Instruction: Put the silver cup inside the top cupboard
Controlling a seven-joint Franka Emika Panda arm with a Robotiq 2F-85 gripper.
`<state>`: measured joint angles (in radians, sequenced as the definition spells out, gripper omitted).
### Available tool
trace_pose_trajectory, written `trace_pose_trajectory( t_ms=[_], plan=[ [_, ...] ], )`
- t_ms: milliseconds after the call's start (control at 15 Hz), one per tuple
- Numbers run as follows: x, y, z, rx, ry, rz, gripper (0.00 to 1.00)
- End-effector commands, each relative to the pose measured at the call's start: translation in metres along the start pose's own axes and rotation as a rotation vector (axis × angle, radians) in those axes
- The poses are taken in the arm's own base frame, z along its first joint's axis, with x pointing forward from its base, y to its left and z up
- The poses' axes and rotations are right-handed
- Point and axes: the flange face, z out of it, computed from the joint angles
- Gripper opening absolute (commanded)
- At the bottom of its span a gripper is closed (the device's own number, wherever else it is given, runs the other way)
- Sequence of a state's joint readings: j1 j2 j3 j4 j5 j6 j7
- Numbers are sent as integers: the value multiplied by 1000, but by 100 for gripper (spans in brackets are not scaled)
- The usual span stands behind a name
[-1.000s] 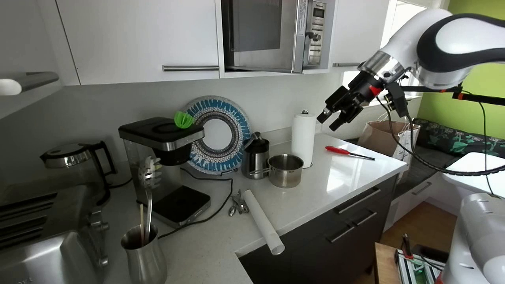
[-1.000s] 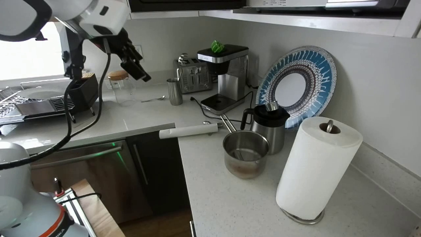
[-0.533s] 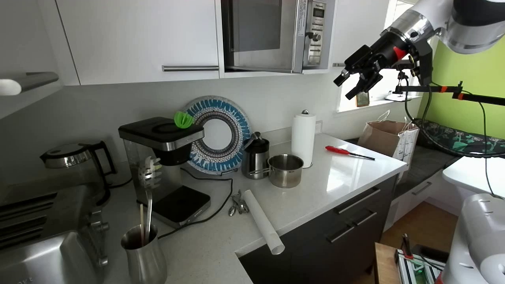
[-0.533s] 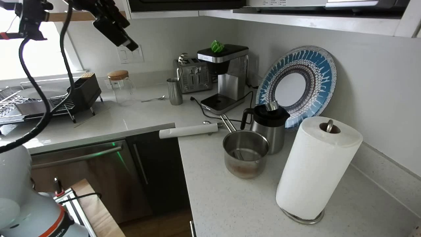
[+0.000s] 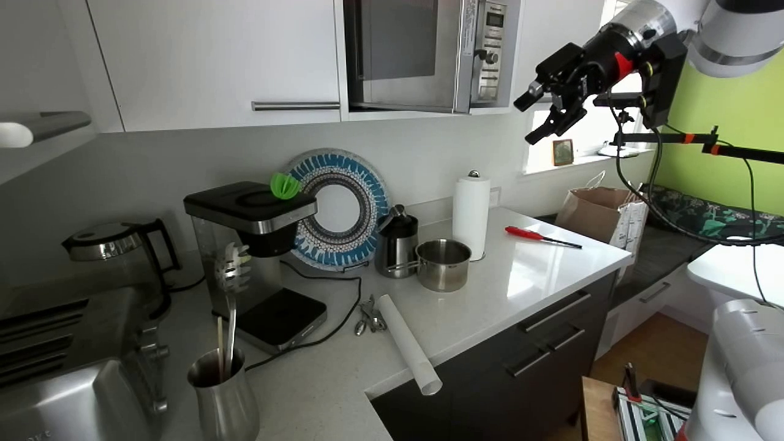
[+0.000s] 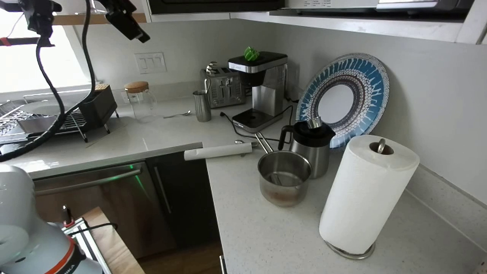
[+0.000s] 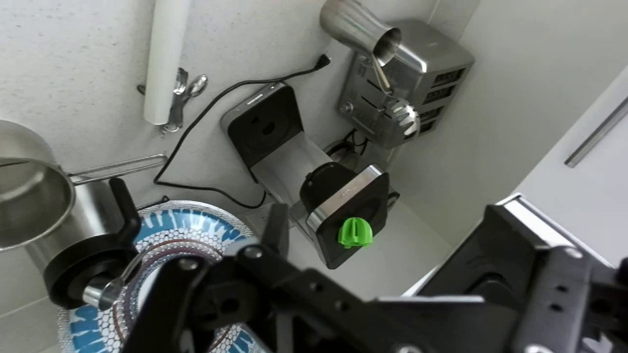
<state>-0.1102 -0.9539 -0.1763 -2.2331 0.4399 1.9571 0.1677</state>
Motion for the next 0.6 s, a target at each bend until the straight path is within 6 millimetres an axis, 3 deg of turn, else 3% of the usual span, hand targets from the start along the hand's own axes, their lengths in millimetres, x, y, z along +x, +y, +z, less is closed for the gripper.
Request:
trace_pose_trajectory(
  t_ms=[0,200,533],
  plan=[
    [5,-18,-12,35,17,27,100],
    [13,-21,-12,9,71,79,100],
    [31,-35,9,40,152,124,100]
  ],
)
